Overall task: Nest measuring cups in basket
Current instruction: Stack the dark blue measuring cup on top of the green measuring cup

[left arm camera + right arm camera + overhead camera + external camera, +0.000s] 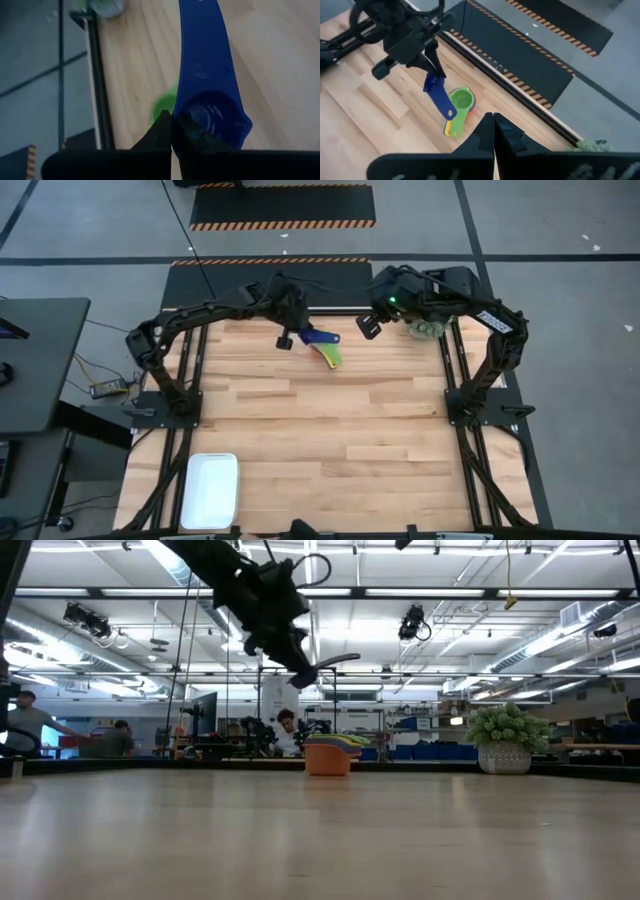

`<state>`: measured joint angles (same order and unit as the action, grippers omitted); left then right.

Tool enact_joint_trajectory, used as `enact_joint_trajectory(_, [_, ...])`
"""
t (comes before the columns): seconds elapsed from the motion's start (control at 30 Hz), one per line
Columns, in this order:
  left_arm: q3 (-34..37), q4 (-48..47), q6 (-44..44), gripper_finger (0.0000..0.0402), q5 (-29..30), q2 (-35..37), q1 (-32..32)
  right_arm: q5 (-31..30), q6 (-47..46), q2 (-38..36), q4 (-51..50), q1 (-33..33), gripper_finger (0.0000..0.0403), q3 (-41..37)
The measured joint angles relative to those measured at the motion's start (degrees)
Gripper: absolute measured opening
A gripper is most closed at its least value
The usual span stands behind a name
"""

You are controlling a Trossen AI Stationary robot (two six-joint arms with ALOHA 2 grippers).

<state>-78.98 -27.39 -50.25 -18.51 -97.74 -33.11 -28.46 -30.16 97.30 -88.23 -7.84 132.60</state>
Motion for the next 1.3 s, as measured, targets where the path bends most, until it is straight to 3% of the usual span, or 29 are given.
enact_joint_trajectory(0.33, [-9.42,-6.7,-10.47,0.0008,-3.16,-11.27,-0.4,3.05,-4.67,2.21,1.03,-3.32,0.0001,0.03])
enact_joint_trajectory(0.67, [-15.47,-9.16,-20.9,0.0008,-1.72,-18.16,0.24,3.06,-4.59,4.63,2.75,-3.87,0.0001,0.02])
enact_joint_trajectory(0.97, [-16.33,-7.61,-21.13,0.0009,0.18,-21.44,-0.23,4.39,-3.06,5.26,2.87,-4.86,0.0001,0.0])
enact_joint_trajectory(1.3, [-16.33,-6.81,-20.69,0.0055,1.32,-21.92,-0.12,6.01,0.44,5.25,2.85,-6.29,0.0001,0.0])
